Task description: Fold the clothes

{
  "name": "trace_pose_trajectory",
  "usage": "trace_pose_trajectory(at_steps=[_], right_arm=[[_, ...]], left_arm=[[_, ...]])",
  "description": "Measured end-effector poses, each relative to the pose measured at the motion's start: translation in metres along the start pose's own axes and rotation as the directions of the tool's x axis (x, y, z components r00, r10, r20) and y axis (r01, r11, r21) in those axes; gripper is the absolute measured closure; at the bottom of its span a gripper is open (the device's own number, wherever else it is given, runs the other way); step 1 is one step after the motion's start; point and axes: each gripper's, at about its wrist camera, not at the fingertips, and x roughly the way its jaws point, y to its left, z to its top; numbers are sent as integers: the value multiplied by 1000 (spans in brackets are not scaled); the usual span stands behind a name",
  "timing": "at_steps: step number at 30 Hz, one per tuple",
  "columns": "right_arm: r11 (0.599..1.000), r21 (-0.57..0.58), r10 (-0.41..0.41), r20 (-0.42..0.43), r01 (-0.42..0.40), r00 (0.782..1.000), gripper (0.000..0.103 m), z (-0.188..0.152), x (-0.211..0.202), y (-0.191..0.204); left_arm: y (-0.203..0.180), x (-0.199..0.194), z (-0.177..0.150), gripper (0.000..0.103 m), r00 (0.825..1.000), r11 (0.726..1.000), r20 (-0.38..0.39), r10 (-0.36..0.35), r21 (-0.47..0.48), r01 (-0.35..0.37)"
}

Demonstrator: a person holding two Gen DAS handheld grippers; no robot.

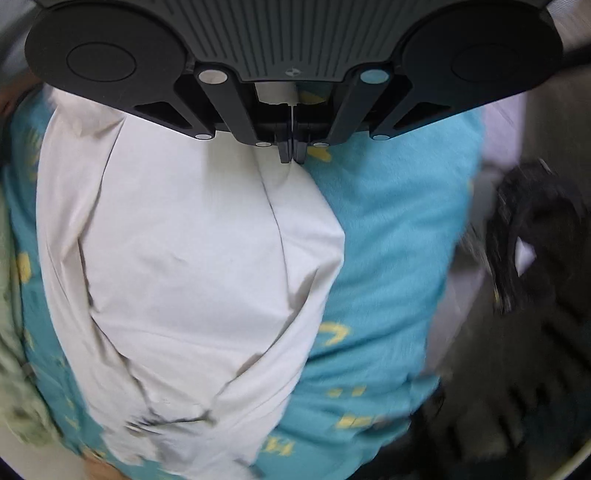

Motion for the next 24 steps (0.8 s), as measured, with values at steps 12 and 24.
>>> trace_pose_trajectory(at_steps=[12, 24], right_arm=[[986, 168, -3, -77, 16, 997, 94, -5, 8, -30], [982, 175, -50, -156, 77, 987, 94, -15, 19, -43]], left_arm=[[-156, -61, -57, 102, 985, 629, 174, 6, 765, -139], [-92, -13, -39, 60, 961, 845, 64, -269, 495, 203]])
